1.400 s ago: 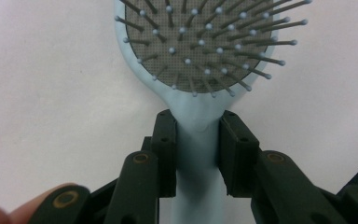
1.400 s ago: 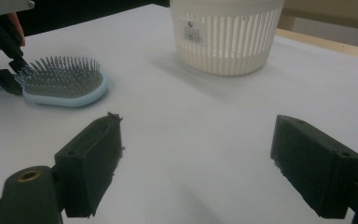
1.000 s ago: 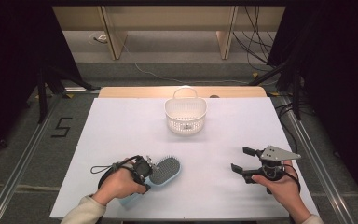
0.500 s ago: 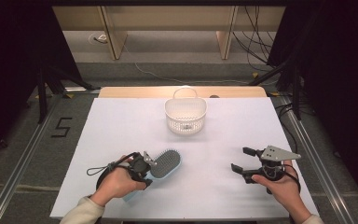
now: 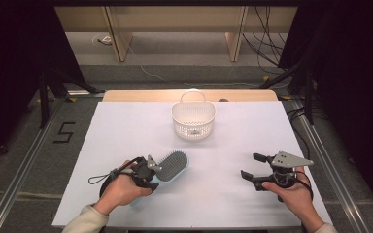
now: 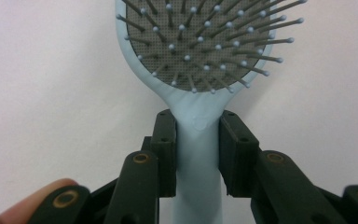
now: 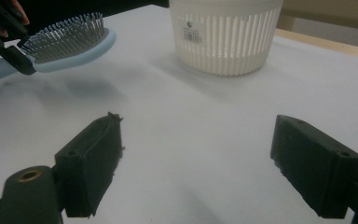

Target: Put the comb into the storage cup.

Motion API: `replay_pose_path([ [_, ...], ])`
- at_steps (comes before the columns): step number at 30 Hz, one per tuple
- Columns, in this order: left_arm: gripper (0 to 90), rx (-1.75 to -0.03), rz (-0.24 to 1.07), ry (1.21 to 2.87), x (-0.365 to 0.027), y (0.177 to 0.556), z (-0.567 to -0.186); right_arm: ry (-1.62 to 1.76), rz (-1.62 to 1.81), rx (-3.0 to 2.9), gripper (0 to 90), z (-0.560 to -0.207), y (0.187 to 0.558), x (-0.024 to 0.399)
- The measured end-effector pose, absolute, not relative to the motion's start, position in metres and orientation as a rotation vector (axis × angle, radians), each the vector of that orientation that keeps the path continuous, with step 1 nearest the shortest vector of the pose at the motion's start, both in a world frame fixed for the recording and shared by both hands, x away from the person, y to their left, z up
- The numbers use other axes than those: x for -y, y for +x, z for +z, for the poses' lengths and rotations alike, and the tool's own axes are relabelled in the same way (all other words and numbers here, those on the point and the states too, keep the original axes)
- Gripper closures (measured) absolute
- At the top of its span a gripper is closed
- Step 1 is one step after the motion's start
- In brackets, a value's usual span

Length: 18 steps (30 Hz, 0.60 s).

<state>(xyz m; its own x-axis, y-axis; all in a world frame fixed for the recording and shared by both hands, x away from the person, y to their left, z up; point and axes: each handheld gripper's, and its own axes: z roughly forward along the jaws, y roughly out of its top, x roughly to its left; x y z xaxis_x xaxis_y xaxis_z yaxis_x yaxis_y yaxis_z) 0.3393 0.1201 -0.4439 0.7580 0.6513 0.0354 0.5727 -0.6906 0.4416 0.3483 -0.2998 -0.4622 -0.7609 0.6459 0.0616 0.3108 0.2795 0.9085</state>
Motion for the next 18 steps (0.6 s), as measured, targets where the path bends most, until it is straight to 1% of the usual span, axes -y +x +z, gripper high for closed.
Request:
replay_pose_path([
  [7, 69.7, -0.934, 0.262, 2.545, -0.1224, 0.3406, -0.4432, 0.870, 1.483, -2.229, 17.6, -0.4625, 0.3481, 0.2994],
  [18, 69.7, -0.934, 0.305, 2.518, -0.1243, 0.3411, -0.4415, 0.871, 1.486, -2.218, 17.3, -0.4624, 0.3479, 0.2994],
])
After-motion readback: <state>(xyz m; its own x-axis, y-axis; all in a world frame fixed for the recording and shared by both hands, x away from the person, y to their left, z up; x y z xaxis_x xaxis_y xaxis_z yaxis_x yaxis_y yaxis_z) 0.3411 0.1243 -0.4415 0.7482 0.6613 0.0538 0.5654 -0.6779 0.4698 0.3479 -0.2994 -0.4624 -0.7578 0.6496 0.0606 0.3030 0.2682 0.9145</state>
